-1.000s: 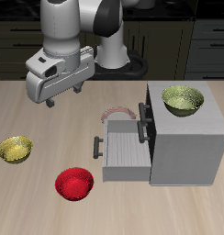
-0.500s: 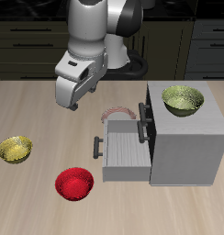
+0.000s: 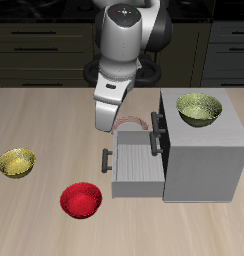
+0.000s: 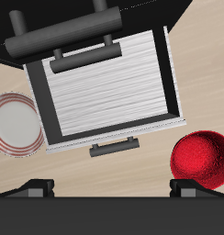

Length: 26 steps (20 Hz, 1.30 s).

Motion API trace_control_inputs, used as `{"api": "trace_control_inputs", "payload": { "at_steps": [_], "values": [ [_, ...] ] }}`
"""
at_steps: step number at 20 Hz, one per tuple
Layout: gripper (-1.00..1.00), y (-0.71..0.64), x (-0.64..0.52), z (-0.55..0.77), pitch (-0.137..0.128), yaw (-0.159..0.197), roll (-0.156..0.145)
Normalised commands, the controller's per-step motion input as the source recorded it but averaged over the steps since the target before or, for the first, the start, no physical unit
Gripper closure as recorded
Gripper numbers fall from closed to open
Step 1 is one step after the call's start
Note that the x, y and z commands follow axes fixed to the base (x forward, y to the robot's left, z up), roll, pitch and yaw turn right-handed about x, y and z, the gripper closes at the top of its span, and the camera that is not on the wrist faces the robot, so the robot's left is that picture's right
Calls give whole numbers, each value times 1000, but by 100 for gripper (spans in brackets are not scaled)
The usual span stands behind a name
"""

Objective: Close the bottom drawer of the white cabinet and place the yellow bowl on the plate

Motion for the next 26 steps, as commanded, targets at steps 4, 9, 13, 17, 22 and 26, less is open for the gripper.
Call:
{"api": "trace_control_inputs", "payload": {
  "at_steps": [4, 9, 13, 17, 22, 26],
  "values": [
    [-100, -55, -134, -347, 70, 197, -57],
    [-100, 42, -184, -214, 75, 154, -21],
    [-100, -40, -247, -152, 50, 129, -35],
    [-100, -183, -119, 64, -37, -8, -30],
    [-100, -285, -150, -38, -11, -61, -42],
    [-100, -276, -119, -17, -49, 2, -36]
  ]
}}
